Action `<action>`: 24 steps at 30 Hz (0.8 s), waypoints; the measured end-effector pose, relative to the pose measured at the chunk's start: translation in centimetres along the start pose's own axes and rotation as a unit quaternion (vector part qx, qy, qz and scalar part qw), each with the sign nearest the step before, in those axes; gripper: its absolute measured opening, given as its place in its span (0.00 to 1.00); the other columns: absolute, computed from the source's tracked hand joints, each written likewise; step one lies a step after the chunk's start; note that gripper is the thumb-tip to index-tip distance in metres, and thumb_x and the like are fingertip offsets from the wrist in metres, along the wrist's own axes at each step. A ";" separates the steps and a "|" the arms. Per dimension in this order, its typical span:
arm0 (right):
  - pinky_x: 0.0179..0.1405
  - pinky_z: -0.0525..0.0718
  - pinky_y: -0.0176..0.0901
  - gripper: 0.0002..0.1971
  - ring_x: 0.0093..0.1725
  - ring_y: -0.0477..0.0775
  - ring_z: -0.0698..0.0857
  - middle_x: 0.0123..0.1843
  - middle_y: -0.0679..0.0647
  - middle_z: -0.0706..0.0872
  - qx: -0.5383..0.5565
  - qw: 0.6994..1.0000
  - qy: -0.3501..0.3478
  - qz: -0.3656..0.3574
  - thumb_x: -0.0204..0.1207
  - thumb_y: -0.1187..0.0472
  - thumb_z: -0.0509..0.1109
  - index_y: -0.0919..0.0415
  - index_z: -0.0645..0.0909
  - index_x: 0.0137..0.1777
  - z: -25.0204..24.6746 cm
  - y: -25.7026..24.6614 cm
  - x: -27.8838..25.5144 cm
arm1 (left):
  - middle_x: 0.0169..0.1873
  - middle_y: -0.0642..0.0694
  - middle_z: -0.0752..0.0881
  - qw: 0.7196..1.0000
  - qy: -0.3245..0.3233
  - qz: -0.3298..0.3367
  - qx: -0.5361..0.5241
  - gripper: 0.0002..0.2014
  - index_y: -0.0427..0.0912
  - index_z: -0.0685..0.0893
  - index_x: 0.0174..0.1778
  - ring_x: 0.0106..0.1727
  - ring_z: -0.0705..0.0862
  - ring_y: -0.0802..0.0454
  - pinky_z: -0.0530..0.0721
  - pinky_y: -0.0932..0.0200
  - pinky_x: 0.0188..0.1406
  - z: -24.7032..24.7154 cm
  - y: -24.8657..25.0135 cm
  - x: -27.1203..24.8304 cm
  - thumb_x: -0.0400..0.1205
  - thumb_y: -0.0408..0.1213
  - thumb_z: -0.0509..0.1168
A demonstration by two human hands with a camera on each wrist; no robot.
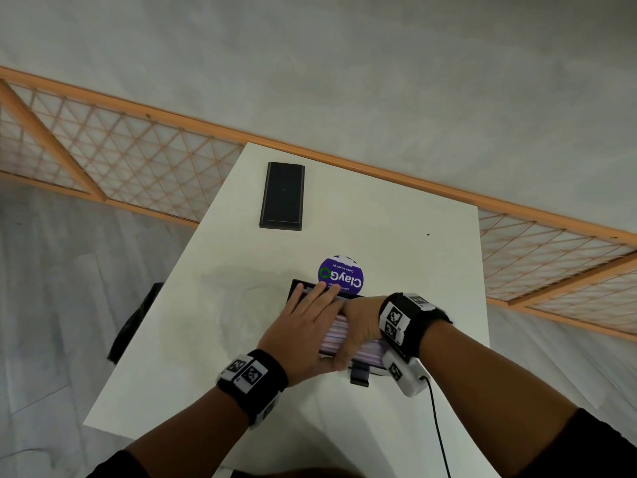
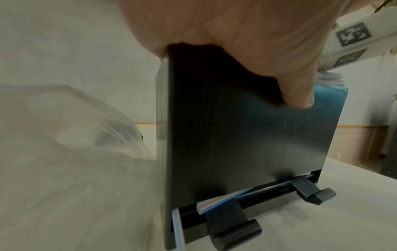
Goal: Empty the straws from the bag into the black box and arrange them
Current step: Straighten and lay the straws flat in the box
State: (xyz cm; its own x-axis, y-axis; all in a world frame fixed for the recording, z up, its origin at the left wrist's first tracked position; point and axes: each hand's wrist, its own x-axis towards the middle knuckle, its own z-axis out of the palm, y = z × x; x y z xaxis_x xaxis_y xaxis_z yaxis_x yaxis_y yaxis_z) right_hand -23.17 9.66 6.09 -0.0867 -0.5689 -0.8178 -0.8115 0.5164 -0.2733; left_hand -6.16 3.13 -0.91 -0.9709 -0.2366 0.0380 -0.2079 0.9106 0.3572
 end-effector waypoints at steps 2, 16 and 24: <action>0.57 0.90 0.49 0.44 0.50 0.49 0.90 0.52 0.43 0.90 0.008 1.000 0.022 -0.009 0.42 0.35 0.89 0.42 0.81 0.62 0.0 0.1 -0.5 | 0.88 0.47 0.64 1.000 0.019 0.000 -0.018 0.50 0.45 0.67 0.86 0.91 0.56 0.48 0.51 0.39 0.90 0.0 0.0 -0.1 0.76 0.78 0.60; 0.53 0.83 0.47 0.20 0.53 0.52 0.83 0.56 0.47 0.84 0.004 0.969 0.240 -0.063 0.72 0.43 0.75 0.49 0.79 0.60 1.5 1.0 -4.6 | 0.87 0.46 0.64 0.995 0.042 -0.023 -0.091 0.59 0.41 0.55 0.90 0.90 0.56 0.52 0.44 0.49 0.91 0.1 -0.4 -1.2 0.72 0.75 0.69; 0.54 0.81 0.43 0.33 0.51 0.50 0.83 0.55 0.47 0.85 0.065 0.985 0.160 -0.015 0.64 0.26 0.72 0.46 0.78 0.62 3.2 0.1 -2.6 | 0.89 0.46 0.59 0.993 0.024 -0.049 -0.103 0.62 0.41 0.52 0.91 0.91 0.51 0.54 0.40 0.54 0.90 0.0 -0.5 -1.1 0.71 0.74 0.71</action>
State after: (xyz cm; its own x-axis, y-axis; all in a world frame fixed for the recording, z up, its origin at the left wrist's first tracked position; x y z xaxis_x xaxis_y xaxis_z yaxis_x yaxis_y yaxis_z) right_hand -21.16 13.27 6.54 -0.2585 -0.7476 -0.6118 -0.7382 0.5613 -0.3741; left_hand -4.99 2.95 -1.17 -0.9395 -0.3407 0.0361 -0.2672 0.7945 0.5453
